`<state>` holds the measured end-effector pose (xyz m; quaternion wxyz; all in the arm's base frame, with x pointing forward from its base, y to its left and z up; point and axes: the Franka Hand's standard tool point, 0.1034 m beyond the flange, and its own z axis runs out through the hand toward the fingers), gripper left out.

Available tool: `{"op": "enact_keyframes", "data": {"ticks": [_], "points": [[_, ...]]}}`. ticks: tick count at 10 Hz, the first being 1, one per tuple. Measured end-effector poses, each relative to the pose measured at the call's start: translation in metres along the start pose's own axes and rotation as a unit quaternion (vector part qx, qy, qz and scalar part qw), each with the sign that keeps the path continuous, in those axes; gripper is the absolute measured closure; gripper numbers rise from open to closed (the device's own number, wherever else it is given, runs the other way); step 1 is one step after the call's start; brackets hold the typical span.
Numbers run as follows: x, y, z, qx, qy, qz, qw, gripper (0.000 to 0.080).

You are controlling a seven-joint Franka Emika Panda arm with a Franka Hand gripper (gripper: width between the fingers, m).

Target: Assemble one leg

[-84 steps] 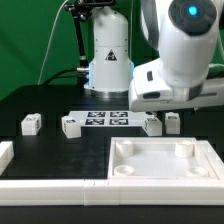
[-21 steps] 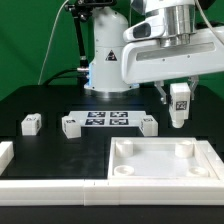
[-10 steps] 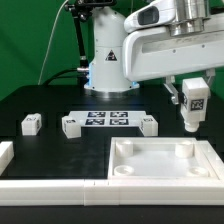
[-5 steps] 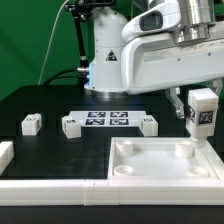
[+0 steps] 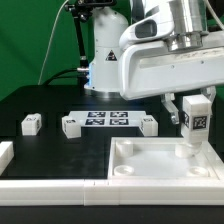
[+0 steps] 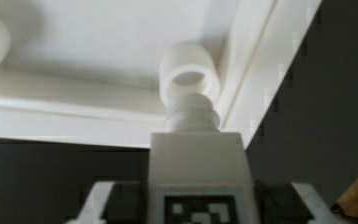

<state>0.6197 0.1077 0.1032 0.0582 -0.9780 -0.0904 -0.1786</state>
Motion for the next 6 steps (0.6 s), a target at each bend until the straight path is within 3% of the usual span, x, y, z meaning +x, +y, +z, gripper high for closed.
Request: {"op": "enact_keyframes", "data": {"ticks": [6], "points": [[-0.012, -0.004, 0.020, 0.004, -0.014, 0.001, 1.000, 0.0511]]}}
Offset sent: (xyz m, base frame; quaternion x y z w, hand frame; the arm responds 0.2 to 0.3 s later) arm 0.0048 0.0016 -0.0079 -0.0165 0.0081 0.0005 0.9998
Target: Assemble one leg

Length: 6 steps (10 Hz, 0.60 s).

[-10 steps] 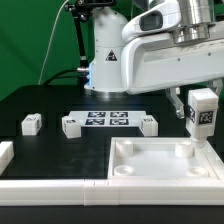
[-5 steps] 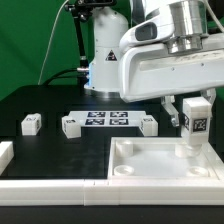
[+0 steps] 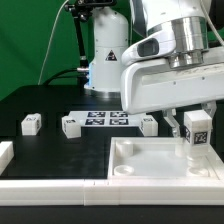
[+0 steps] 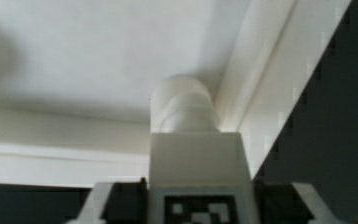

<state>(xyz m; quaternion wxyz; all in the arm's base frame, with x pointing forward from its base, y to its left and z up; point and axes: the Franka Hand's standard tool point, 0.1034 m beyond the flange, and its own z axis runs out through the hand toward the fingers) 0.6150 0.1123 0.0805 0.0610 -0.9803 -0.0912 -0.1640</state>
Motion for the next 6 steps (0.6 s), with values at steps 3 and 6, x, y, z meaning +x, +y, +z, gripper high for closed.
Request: {"op": "enact_keyframes", "data": {"ticks": [3, 6], "points": [[0.0061, -0.0022, 0.0048, 0.001, 0.005, -0.001, 1.000, 0.0511], [0.0077, -0.0002, 0.0109, 0.000, 0.011, 0.000, 1.000, 0.0511]]}}
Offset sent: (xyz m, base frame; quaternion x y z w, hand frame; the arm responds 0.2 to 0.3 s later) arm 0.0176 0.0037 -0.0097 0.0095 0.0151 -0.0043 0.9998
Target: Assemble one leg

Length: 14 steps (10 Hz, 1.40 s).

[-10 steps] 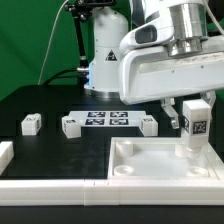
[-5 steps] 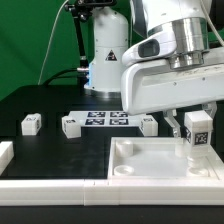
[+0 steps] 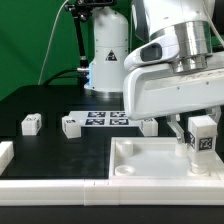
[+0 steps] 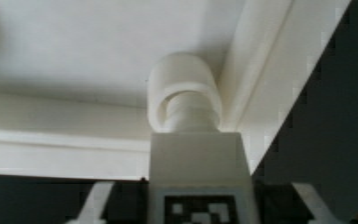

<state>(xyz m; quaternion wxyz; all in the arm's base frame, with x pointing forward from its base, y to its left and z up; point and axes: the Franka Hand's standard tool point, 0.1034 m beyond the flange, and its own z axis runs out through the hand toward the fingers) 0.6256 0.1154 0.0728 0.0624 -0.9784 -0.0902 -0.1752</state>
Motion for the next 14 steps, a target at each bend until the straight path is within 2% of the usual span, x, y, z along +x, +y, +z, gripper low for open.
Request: {"op": "enact_keyframes", "data": {"ticks": [4, 9, 10, 11, 14], "points": [[-0.0049, 0.0060, 0.0072, -0.003, 0.002, 0.004, 1.000, 0.0511], [-0.0040, 0.0068, 0.0080, -0.007, 0.019, 0.004, 1.000, 0.0500], [-0.0040, 0.0068, 0.0080, -0.007, 0.019, 0.004, 1.000, 0.0316], [-0.0040, 0.0068, 0.0080, -0.007, 0.019, 0.004, 1.000, 0.0190], [-0.0040, 0.0068, 0.0080, -0.007, 0.019, 0.004, 1.000, 0.0152]]}}
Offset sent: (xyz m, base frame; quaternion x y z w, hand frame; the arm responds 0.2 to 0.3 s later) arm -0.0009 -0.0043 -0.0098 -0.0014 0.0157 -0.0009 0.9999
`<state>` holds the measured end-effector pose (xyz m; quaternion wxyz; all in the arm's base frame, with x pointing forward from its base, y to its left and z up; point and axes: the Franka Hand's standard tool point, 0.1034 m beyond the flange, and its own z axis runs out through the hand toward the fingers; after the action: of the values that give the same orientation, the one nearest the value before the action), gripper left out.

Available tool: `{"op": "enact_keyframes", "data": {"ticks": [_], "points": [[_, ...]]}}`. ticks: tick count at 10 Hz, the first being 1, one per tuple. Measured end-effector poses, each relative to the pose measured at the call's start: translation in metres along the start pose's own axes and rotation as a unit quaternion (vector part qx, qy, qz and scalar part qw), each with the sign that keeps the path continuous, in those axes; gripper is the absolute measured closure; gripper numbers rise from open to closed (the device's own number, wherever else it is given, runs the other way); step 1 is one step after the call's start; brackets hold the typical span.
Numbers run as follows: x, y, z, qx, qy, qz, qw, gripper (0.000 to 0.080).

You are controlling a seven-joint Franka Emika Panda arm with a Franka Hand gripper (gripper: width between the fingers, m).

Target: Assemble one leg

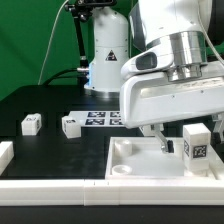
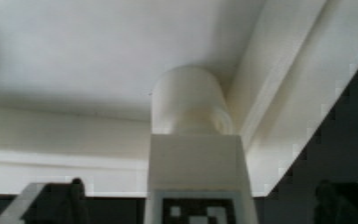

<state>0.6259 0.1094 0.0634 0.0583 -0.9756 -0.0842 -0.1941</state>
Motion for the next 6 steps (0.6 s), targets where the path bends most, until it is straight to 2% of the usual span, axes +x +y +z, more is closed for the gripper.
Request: {"op": "enact_keyframes", "data": {"ticks": [3, 5, 6], "points": [[0.001, 0.000, -0.001, 0.001, -0.003, 0.000, 1.000, 0.0150], [0.016, 0.001, -0.019, 0.003, -0.013, -0.001, 1.000, 0.0150], [0.021, 0.001, -0.023, 0.004, -0.014, -0.001, 1.000, 0.0150]]}}
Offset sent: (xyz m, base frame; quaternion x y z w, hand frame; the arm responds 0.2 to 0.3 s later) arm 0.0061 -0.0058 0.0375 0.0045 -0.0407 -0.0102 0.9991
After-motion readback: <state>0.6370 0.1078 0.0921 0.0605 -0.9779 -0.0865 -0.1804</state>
